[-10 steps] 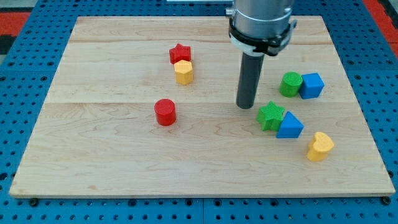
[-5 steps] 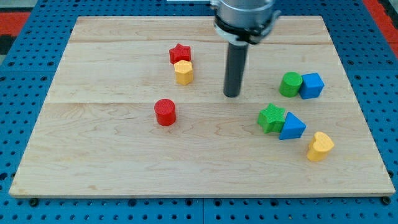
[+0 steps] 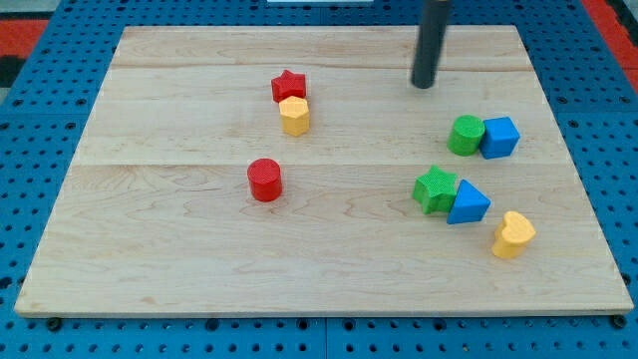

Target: Move blue cube along with green circle a bit left

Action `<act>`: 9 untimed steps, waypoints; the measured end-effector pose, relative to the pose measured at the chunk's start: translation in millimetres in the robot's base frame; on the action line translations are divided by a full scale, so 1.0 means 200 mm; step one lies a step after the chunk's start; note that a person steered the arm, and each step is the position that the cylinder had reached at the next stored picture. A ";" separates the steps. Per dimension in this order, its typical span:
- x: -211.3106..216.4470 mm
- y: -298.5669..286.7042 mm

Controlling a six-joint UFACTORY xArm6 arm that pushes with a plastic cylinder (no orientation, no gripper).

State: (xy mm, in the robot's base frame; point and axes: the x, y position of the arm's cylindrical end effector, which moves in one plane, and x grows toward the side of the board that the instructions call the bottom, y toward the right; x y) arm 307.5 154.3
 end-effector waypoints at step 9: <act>0.44 0.33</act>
State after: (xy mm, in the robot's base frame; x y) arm 396.5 219.8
